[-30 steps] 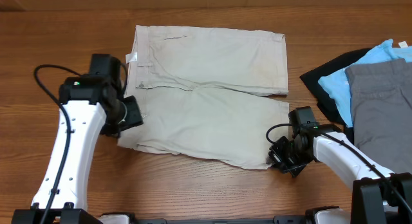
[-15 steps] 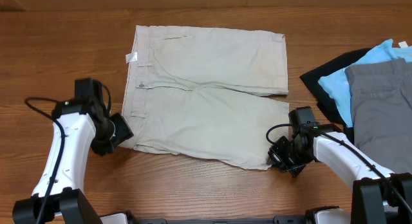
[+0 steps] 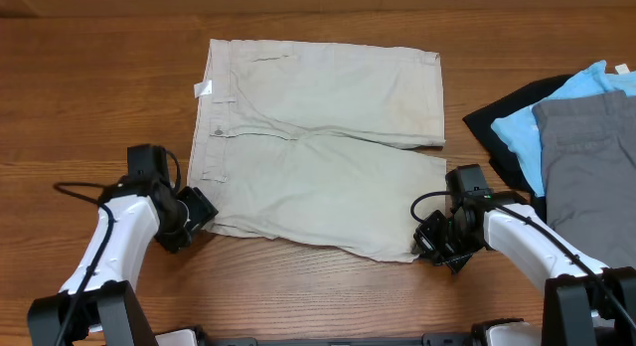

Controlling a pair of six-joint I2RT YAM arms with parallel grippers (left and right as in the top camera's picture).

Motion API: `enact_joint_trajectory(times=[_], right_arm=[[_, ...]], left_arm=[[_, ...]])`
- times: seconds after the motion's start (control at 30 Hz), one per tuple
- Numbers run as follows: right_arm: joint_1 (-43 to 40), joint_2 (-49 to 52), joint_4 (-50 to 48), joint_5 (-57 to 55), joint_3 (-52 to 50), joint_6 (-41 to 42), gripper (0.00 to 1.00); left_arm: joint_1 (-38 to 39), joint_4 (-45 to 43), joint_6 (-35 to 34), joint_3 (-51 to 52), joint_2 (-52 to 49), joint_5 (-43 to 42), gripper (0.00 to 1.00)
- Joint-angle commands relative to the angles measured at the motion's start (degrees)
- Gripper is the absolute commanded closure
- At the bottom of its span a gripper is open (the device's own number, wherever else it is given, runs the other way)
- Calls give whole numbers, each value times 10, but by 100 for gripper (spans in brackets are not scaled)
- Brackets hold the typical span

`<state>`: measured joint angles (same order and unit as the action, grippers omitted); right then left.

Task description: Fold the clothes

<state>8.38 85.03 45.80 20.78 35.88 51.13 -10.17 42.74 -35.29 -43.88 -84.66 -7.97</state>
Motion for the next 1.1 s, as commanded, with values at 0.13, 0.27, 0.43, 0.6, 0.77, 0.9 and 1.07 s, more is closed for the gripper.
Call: enact_joint_trajectory(times=[0.13, 0.27, 0.43, 0.6, 0.77, 0.9, 1.07], right_arm=[[4, 18, -16, -40, -19, -3, 96], [3, 18, -16, -42, -16, -15, 96], [2, 17, 71, -85, 43, -67, 96], [2, 8, 141, -92, 105, -94, 96], [2, -21, 193, -110, 149, -111, 96], [2, -71, 242, -144, 183, -112, 96], [2, -112, 274, -148, 229, -150, 96]], left_arm=[[-4, -53, -60, 49, -1, -4, 57], [-4, -52, -37, 49, -1, -5, 96], [-3, -8, 28, 41, 0, -13, 96], [-3, 51, 59, 9, 1, -14, 96], [-3, 133, 96, -42, 4, -22, 96], [-3, 209, 107, -88, 31, -22, 96], [-3, 275, 107, -141, 94, -25, 96]])
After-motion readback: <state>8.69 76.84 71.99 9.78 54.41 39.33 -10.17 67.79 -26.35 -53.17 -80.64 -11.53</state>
